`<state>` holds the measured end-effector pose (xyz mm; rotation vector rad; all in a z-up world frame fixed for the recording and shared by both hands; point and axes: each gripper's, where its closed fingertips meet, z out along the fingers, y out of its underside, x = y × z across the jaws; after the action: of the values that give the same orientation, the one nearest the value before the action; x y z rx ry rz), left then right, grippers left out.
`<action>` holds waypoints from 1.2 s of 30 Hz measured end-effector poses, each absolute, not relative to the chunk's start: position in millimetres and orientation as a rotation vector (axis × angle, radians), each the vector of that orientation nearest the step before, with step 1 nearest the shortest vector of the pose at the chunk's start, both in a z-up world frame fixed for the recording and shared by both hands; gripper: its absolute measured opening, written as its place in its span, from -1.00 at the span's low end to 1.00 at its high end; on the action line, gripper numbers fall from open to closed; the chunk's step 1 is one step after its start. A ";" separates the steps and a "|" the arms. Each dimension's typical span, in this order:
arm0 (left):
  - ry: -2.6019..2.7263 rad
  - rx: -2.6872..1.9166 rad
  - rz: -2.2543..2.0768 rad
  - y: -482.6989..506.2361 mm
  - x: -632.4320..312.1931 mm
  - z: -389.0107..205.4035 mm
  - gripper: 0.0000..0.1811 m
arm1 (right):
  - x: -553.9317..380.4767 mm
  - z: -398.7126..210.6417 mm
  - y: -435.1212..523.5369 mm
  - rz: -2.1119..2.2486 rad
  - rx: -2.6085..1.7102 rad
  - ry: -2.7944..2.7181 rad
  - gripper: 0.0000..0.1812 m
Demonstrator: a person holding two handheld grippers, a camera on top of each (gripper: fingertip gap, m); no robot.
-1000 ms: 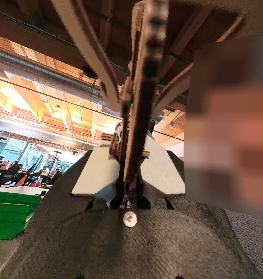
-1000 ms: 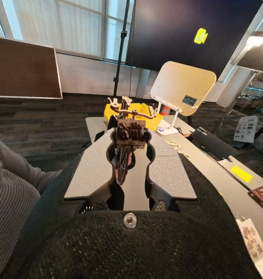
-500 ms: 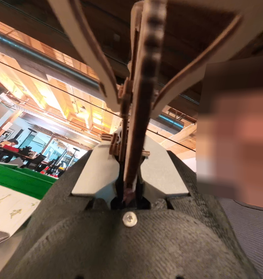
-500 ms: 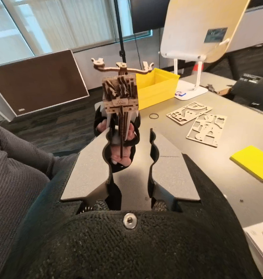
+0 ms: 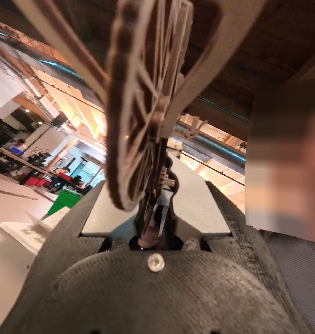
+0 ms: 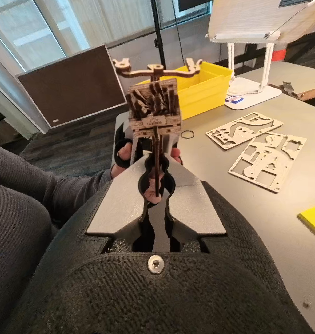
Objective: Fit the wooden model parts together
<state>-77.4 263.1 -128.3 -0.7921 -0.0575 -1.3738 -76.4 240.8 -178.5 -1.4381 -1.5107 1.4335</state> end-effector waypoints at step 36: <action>-0.039 -1.327 -0.301 262.9 -204.8 -196.9 -0.30 | -83.6 -318.1 302.0 1.184 -1.621 -1.716 -0.77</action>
<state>-204.8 262.9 -196.9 -1.3275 -0.0387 -0.3008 -83.6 302.0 -318.1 -1.6211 -1.7157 1.1838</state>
